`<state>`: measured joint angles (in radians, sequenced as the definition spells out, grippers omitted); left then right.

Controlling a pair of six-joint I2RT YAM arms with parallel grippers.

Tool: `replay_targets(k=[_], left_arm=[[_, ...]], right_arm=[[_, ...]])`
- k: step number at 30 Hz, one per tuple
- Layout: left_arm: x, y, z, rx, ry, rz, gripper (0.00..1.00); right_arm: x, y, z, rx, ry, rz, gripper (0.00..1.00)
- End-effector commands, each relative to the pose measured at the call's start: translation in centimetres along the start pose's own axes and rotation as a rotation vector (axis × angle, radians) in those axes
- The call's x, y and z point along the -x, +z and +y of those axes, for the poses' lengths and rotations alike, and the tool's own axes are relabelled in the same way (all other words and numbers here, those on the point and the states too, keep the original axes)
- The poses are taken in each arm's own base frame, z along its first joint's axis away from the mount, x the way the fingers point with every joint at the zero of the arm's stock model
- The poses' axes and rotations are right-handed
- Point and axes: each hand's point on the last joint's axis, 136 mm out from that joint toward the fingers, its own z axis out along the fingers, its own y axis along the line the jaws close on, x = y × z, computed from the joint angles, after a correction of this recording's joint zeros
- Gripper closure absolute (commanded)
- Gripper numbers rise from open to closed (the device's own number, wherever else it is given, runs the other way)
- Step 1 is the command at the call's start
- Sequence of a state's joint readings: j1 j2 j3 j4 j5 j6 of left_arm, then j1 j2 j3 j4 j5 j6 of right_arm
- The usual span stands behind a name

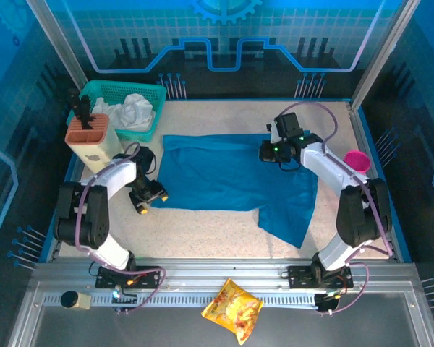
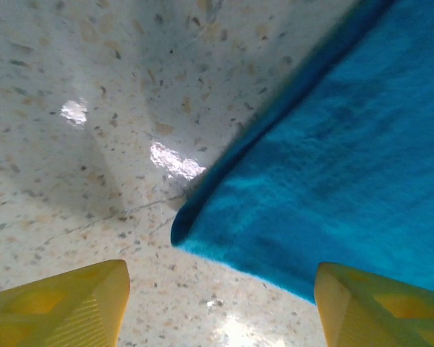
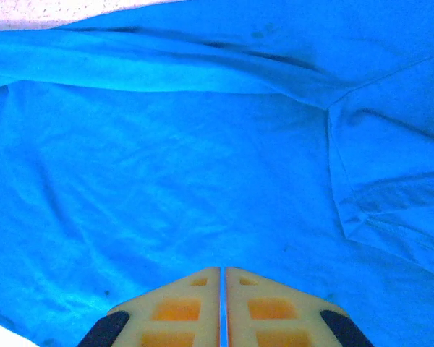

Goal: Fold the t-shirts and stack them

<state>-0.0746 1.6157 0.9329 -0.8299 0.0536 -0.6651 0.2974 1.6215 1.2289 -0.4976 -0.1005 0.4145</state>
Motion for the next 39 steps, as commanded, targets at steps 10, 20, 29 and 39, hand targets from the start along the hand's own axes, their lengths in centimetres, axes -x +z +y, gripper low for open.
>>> replay_targets(k=[10,20,29,39], left_arm=[[1.6,1.4,1.3,0.084,-0.091,-0.065,0.45],[3.3,1.0,0.1,0.04,-0.079,-0.132,0.5],[4.8,2.4,-2.6,0.007,-0.037,-0.133,0.83],[4.1,0.6,-3.9,-0.077,0.02,-0.141,1.0]], right_arm=[[-2.6,-0.6,-2.3,0.019,0.034,0.026,0.88],[-2.9,-0.3,-2.2,0.036,0.047,0.039,0.89],[-2.1,-3.4,-1.1,0.051,-0.062,-0.009,0.93],[-1.6,-16.9,1.3,-0.027,-0.535,-0.346,0.56]])
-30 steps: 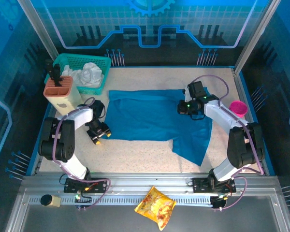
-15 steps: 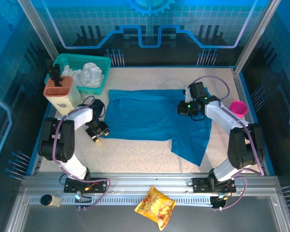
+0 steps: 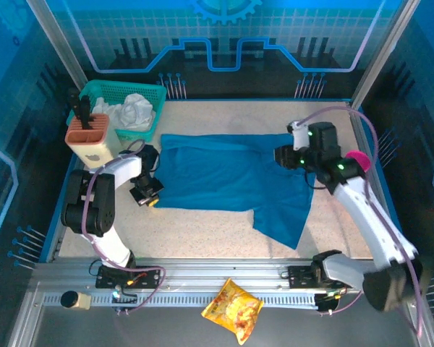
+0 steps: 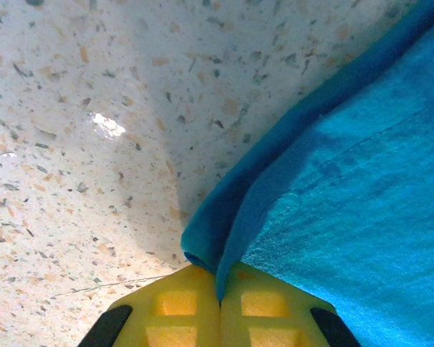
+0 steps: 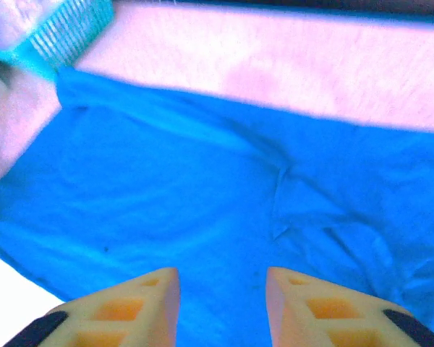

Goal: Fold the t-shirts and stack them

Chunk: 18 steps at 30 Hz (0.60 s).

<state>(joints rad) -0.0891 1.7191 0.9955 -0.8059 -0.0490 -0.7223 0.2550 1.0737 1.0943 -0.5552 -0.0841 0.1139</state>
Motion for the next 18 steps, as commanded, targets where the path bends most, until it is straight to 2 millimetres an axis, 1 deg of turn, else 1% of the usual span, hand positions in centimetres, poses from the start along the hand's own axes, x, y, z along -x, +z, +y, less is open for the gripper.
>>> replay_targets(k=[1,2,3,4,6,7,8,9,12,15,18], left_arm=[[1.4,-1.0,-3.7,-0.178,0.059,-0.084,1.0],[1.4,-1.4,-3.8,-0.196,0.064,-0.092,1.0],[1.3,-1.7,-4.0,-0.215,0.07,-0.097,1.0],[1.1,-2.0,-4.1,-0.228,0.076,-0.099,1.0],[1.0,-2.6,-4.3,-0.256,0.09,-0.107,1.0],[0.9,-3.0,-4.5,-0.269,0.097,-0.112,1.0],[0.8,-3.3,-4.5,-0.281,0.106,-0.117,1.0],[0.8,-3.7,-4.6,-0.292,0.114,-0.123,1.0],[0.7,-4.8,-4.8,-0.316,0.137,-0.139,1.0],[0.5,-5.5,-4.9,-0.334,0.156,-0.15,1.0],[0.4,-6.0,-5.1,-0.356,0.168,-0.156,1.0]], right_arm=[[-1.4,-2.7,0.9,0.009,-0.292,0.018,0.54],[-2.3,-3.5,1.6,0.038,-0.391,0.041,0.47],[-3.5,-4.2,2.2,0.067,-0.487,0.082,0.43],[-5.1,-4.7,2.7,0.102,-0.583,0.132,0.45],[-10.0,-5.5,3.2,0.202,-0.808,0.296,0.46],[-11.9,-5.5,2.9,0.202,-0.89,0.369,0.46],[-14.3,-5.5,2.5,0.205,-0.985,0.455,0.46],[-17.2,-6.0,2.4,0.269,-1.06,0.558,0.47],[-24.6,-7.8,1.6,0.429,-1.174,0.805,0.49],[-28.8,-9.0,1.3,0.538,-1.244,0.884,0.54],[-31.1,-9.5,1.5,0.613,-1.248,0.901,0.57]])
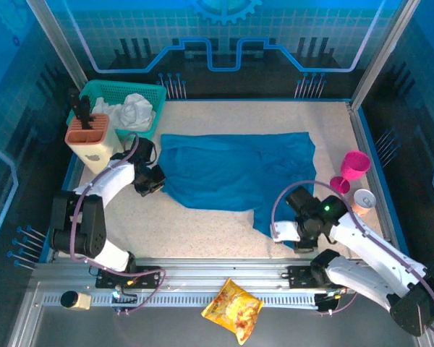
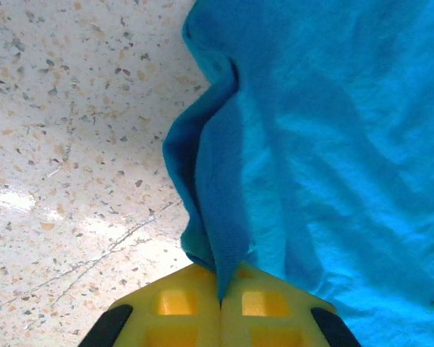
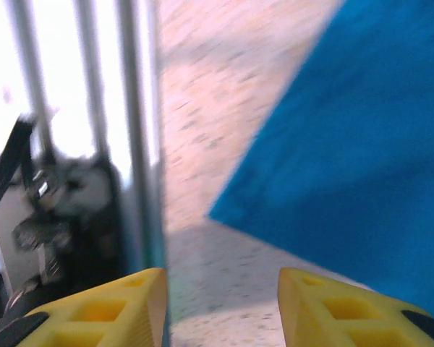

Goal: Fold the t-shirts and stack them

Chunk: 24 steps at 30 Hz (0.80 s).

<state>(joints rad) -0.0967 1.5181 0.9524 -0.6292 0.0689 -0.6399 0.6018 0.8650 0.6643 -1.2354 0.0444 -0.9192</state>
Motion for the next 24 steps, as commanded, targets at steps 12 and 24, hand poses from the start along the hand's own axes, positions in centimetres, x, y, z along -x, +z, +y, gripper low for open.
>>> replay_targets(k=[12,24], left_arm=[[-0.5,-2.2,-0.9,-0.078,0.04,-0.037,1.0],[-0.8,-2.7,-1.7,-0.125,0.066,-0.028,1.0]], right_arm=[[-0.1,5.0,0.4,0.039,-0.276,0.112,0.56],[-1.3,6.2,-0.5,0.057,-0.198,0.158,0.57]])
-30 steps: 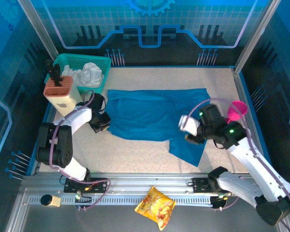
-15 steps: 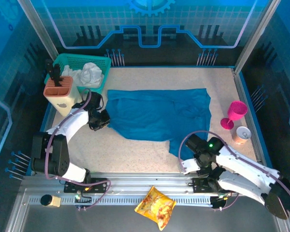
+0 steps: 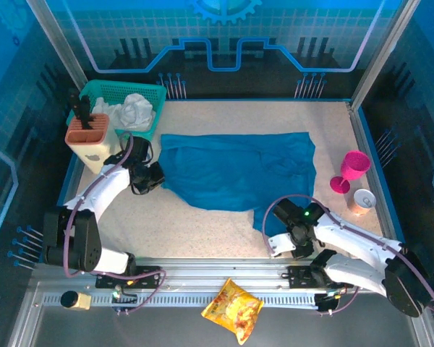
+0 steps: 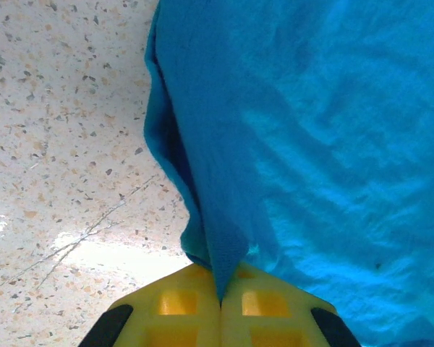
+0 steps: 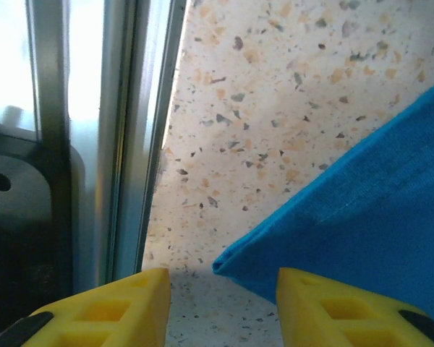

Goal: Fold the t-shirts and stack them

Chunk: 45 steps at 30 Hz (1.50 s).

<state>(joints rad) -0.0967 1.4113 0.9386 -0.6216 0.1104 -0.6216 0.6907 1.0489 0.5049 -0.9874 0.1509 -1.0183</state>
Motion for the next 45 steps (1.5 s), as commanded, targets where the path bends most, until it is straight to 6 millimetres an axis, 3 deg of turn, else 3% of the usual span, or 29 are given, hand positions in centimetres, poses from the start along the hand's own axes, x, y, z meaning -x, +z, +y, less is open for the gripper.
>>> replay_targets(k=[1,8,9,11,12,18,21,30,36,45], left_arm=[[-0.7,-0.1,-0.5,-0.036,0.028,0.02,1.0],[-0.2,-1.0,-1.5,-0.072,0.032,0.007,1.0],[-0.1,-1.0,-1.6,-0.073,0.032,0.005,1.0],[-0.1,-1.2,-1.7,-0.078,0.036,0.003,1.0],[0.0,-1.2,-1.8,-0.08,0.036,0.001,1.0],[0.2,-1.4,-2.0,-0.09,0.039,-0.008,1.0],[0.0,-1.5,-2.1,-0.092,0.039,-0.004,1.0],[1.3,-2.5,-2.3,-0.061,0.042,-0.037,1.0],[3.6,-2.7,-2.7,-0.022,0.038,-0.087,1.0],[7.8,-1.2,-2.8,0.079,0.048,-0.131,1.0]], right_arm=[[-0.4,0.7,0.4,0.043,-0.018,0.022,0.58],[0.1,2.5,-0.3,0.065,-0.011,0.033,0.65],[0.1,2.6,-0.5,0.068,-0.005,0.038,0.7],[0.0,2.7,-1.0,0.054,0.005,0.054,0.9],[-0.1,2.8,-1.4,0.038,0.013,0.066,0.96],[-0.5,1.4,-3.1,-0.014,0.025,0.076,1.0],[-1.3,-1.4,-5.8,-0.108,0.116,0.048,1.0],[-5.3,-14.4,-17.6,-0.631,0.462,-0.033,1.0],[-8.0,-17.0,-23.1,-0.762,0.601,0.031,1.0],[-11.3,-16.7,-29.2,-0.845,0.774,0.029,1.0]])
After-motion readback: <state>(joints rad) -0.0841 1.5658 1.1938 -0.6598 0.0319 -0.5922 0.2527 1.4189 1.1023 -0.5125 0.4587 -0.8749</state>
